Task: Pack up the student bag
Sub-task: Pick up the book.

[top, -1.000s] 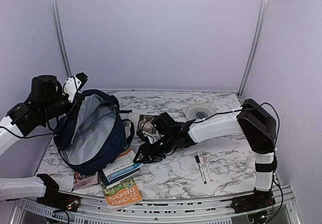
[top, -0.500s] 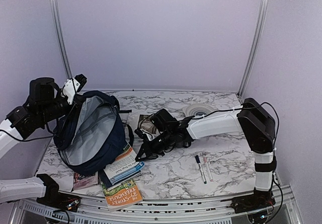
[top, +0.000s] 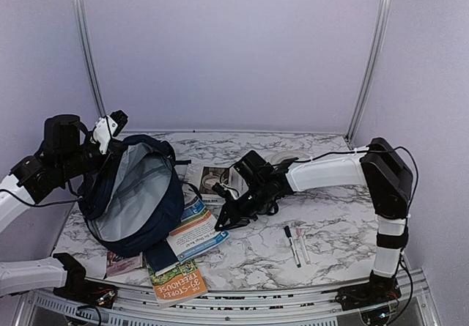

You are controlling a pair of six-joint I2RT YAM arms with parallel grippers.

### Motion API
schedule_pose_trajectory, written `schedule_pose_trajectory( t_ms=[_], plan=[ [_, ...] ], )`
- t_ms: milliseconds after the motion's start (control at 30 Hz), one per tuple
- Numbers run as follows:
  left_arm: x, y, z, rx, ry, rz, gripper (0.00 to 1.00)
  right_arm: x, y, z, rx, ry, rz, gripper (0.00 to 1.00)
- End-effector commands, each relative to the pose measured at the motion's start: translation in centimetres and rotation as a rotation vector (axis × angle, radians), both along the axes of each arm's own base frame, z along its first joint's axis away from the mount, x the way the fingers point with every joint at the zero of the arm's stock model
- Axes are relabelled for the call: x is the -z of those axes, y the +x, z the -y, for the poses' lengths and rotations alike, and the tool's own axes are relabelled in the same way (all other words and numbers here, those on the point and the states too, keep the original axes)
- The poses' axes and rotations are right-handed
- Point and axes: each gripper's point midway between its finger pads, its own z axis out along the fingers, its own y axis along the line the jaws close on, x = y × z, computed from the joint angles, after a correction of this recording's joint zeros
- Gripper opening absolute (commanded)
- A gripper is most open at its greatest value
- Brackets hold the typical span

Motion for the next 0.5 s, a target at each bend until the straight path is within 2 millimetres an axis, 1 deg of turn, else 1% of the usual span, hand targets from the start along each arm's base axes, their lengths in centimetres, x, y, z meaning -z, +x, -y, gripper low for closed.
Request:
schedule_pose_trajectory(
  t_ms=[0,100,167,233,300,400,433,467],
  plan=[
    [-3.4,0.4,0.3,0.006,-0.073,0.112,0.0,1.2,-1.5,-1.4,-0.066,0.026,-0.027,0.18],
    [-3.2,0.4,0.4,0.012,-0.072,0.108,0.0,1.5,-0.9,-2.4,-0.061,0.037,-0.023,0.25],
    [-3.2,0.4,0.4,0.013,-0.071,0.109,0.0,1.6,-0.8,-2.8,-0.053,0.057,-0.034,0.29],
    [-3.3,0.3,0.4,0.02,-0.072,0.111,0.0,1.8,-0.8,-3.1,-0.033,0.09,-0.055,0.37],
    [-3.4,0.2,0.5,0.027,-0.073,0.109,0.0,2.3,-1.0,-3.5,-0.015,0.121,-0.087,0.41],
    [-3.2,0.2,0.7,0.036,-0.072,0.104,0.0,2.5,-0.9,-4.1,0.002,0.154,-0.115,0.42],
    [-3.2,0.2,0.7,0.039,-0.072,0.103,0.0,2.4,-0.9,-4.3,0.004,0.162,-0.114,0.41],
    [-3.2,0.1,0.8,0.04,-0.072,0.102,0.0,2.0,-0.9,-4.6,-0.001,0.176,-0.11,0.37]
  ],
)
